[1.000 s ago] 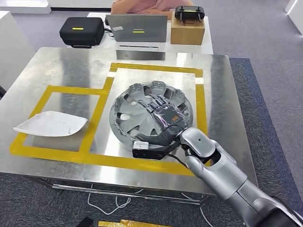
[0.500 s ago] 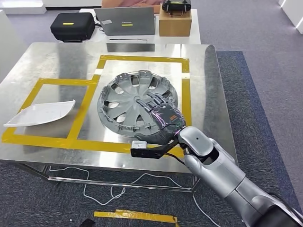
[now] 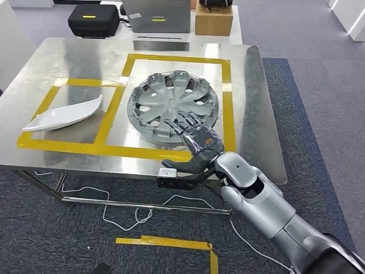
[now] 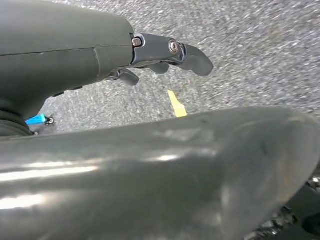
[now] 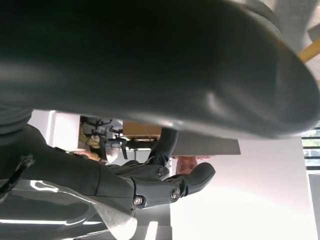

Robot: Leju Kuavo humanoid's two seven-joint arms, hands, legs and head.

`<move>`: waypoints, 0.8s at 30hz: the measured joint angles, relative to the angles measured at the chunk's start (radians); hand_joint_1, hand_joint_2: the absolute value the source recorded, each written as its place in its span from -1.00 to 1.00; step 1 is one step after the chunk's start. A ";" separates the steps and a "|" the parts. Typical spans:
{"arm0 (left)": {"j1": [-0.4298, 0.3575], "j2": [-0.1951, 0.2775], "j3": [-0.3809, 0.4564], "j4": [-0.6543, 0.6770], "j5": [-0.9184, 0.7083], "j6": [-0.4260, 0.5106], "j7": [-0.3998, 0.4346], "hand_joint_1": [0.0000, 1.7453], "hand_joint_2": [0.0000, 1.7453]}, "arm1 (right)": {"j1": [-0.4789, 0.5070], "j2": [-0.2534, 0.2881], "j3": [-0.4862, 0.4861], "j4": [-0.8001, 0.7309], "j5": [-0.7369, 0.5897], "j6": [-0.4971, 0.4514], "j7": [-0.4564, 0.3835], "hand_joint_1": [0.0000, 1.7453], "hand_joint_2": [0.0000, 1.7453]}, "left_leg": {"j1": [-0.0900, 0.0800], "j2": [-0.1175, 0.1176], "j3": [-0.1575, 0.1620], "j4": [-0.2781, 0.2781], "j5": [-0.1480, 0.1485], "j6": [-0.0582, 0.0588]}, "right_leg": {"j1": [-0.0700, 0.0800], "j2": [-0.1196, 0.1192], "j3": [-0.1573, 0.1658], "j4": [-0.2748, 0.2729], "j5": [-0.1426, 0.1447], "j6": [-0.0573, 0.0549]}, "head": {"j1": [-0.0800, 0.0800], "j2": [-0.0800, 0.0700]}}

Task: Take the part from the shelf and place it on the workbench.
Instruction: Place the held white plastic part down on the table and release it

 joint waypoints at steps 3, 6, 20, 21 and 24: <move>0.002 0.000 0.000 0.000 0.002 0.005 0.000 -1.00 -1.00 | -0.003 0.000 -0.005 0.000 0.000 -0.001 0.010 -1.00 -1.00 | -0.003 0.000 -0.020 0.003 0.030 -0.012 | 0.004 -0.003 0.124 -0.179 -0.018 -0.010 | -0.001 0.000; 0.006 0.001 0.000 0.000 0.006 0.008 0.000 -1.00 -1.00 | -0.001 -0.001 -0.009 0.006 0.006 -0.003 0.024 -1.00 -1.00 | 0.000 -0.004 -0.029 0.006 0.033 -0.029 | 0.003 -0.002 0.115 -0.192 -0.001 -0.035 | 0.001 0.000; 0.013 0.000 0.000 0.000 0.009 0.016 0.002 -1.00 -1.00 | 0.014 -0.003 -0.043 0.064 0.035 -0.023 0.043 -1.00 -1.00 | 0.011 -0.025 0.131 -0.002 -0.109 -0.034 | 0.000 -0.001 -0.023 -0.178 0.122 -0.020 | -0.009 0.000; 0.015 -0.001 0.000 0.000 0.009 0.016 0.002 -1.00 -1.00 | 0.016 -0.004 -0.045 0.067 0.036 -0.024 0.044 -1.00 -1.00 | 0.011 -0.023 0.126 -0.003 -0.103 -0.027 | -0.001 -0.001 -0.029 -0.175 0.117 -0.014 | -0.008 0.000; 0.017 -0.002 0.000 0.000 0.009 0.017 0.002 -1.00 -1.00 | 0.021 -0.009 -0.053 0.073 0.044 -0.028 0.054 -1.00 -1.00 | 0.011 -0.015 0.102 -0.005 -0.078 -0.001 | -0.002 -0.001 -0.075 -0.060 0.011 -0.004 | -0.003 0.000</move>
